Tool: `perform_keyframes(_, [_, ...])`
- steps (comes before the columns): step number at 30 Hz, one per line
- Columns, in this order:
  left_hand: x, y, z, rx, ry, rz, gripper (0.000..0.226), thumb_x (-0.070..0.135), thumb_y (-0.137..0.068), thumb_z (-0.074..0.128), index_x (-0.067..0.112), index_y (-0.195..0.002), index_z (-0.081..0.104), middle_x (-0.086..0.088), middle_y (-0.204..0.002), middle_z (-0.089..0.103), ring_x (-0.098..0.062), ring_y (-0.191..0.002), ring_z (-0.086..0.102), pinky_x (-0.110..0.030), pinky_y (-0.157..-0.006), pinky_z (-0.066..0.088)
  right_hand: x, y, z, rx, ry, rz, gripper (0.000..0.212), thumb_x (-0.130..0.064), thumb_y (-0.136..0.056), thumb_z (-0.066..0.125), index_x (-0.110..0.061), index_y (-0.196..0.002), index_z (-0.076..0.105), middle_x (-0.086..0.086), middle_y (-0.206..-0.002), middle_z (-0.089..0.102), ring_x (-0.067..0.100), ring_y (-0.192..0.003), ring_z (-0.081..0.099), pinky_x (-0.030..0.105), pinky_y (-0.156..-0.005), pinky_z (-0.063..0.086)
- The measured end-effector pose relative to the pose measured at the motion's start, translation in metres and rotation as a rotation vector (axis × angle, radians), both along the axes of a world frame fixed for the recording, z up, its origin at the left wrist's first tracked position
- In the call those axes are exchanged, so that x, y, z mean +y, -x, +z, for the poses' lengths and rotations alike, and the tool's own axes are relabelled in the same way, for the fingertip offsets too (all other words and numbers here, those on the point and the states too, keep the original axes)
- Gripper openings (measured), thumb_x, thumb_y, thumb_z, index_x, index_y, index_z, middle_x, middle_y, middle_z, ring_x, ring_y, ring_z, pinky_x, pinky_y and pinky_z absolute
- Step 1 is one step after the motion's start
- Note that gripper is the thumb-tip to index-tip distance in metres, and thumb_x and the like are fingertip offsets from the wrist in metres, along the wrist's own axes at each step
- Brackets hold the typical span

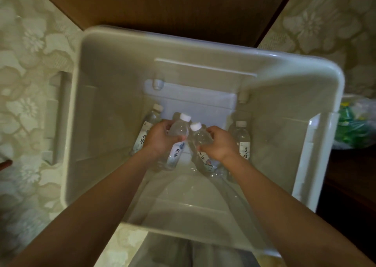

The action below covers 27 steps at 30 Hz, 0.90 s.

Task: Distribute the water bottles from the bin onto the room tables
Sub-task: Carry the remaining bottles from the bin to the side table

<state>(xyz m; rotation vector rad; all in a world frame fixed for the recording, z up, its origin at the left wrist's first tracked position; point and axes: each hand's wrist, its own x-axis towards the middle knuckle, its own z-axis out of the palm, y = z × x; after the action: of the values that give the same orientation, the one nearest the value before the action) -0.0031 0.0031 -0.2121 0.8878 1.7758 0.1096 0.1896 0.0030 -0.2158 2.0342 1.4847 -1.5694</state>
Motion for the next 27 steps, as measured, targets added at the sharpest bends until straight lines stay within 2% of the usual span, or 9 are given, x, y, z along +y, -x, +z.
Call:
perform_keyframes(3, [0.004,0.001,0.022,-0.056,-0.012,0.068,0.045,0.019,-0.072,0.086,0.021,-0.112,0.065,0.013,-0.093,0.064,-0.003,-0.083,0.060,-0.012,-0.066,0.044,0.000,-0.001,0.018,0.089,-0.043,-0.118,0.058,-0.029,-0.070,0.087,-0.021,-0.122,0.063,-0.002,-0.111,0.069,0.021,-0.099,0.066,0.034,-0.088,0.054])
perform_keyframes(5, [0.004,0.004,0.040,-0.114,-0.022,0.099,0.045,0.019,-0.071,0.087,0.016,-0.112,0.070,0.009,-0.097,0.070,-0.004,-0.083,0.064,-0.009,-0.064,0.046,0.003,-0.002,0.037,0.170,-0.066,-0.206,0.057,-0.024,-0.067,0.091,-0.018,-0.118,0.065,-0.001,-0.104,0.068,0.020,-0.093,0.066,0.036,-0.087,0.056])
perform_keyframes(9, [0.000,0.010,0.087,-0.211,-0.076,0.201,0.049,0.014,-0.072,0.085,0.011,-0.118,0.069,-0.002,-0.103,0.073,-0.003,-0.080,0.065,-0.008,-0.064,0.049,0.013,-0.007,0.081,0.313,-0.099,-0.320,0.054,-0.012,-0.067,0.091,-0.009,-0.116,0.068,-0.002,-0.097,0.068,0.016,-0.088,0.064,0.020,-0.075,0.054])
perform_keyframes(13, [-0.007,0.019,0.134,-0.323,-0.094,0.339,0.056,0.014,-0.073,0.082,0.008,-0.125,0.063,-0.006,-0.110,0.072,-0.013,-0.090,0.069,-0.019,-0.070,0.056,0.017,-0.010,0.128,0.443,-0.076,-0.376,0.048,-0.014,-0.067,0.090,-0.018,-0.111,0.070,-0.002,-0.105,0.070,0.022,-0.104,0.067,0.045,-0.087,0.059])
perform_keyframes(15, [-0.012,0.026,0.157,-0.380,-0.100,0.367,0.063,0.022,-0.069,0.083,0.011,-0.128,0.061,-0.005,-0.115,0.071,-0.013,-0.095,0.070,-0.022,-0.073,0.055,0.020,-0.009,0.155,0.493,-0.060,-0.350,0.051,-0.011,-0.070,0.088,-0.019,-0.116,0.067,0.002,-0.110,0.068,0.024,-0.106,0.067,0.043,-0.084,0.061])
perform_keyframes(18, [-0.022,0.034,0.195,-0.469,-0.129,0.415,0.068,0.027,-0.062,0.082,0.010,-0.125,0.063,-0.006,-0.115,0.072,-0.016,-0.100,0.071,-0.034,-0.088,0.057,0.024,-0.007,0.194,0.563,-0.047,-0.298,0.046,-0.010,-0.070,0.088,-0.023,-0.107,0.064,0.009,-0.117,0.067,0.023,-0.105,0.068,0.031,-0.072,0.062])
perform_keyframes(20, [-0.031,0.039,0.220,-0.502,-0.166,0.447,0.061,0.023,-0.066,0.081,0.008,-0.123,0.064,-0.007,-0.114,0.073,-0.017,-0.098,0.071,-0.031,-0.084,0.058,0.028,-0.001,0.217,0.585,-0.038,-0.261,0.046,-0.010,-0.070,0.088,-0.022,-0.105,0.062,0.009,-0.116,0.068,0.020,-0.101,0.069,0.024,-0.065,0.058])
perform_keyframes(23, [-0.046,0.049,0.257,-0.570,-0.231,0.508,0.039,0.011,-0.081,0.073,0.007,-0.119,0.066,-0.008,-0.107,0.075,-0.018,-0.094,0.073,-0.024,-0.072,0.058,0.035,0.014,0.245,0.631,-0.012,-0.190,0.047,-0.010,-0.071,0.087,-0.021,-0.107,0.059,0.011,-0.120,0.067,0.024,-0.108,0.068,0.035,-0.079,0.061])
perform_keyframes(27, [-0.074,0.074,0.295,-0.600,-0.299,0.567,0.049,0.015,-0.076,0.076,0.007,-0.122,0.066,-0.013,-0.116,0.071,-0.025,-0.107,0.069,-0.033,-0.088,0.057,0.040,0.042,0.278,0.683,0.036,-0.071,0.057,-0.007,-0.074,0.084,-0.012,-0.124,0.056,0.014,-0.125,0.066,0.027,-0.113,0.067,0.044,-0.091,0.058])
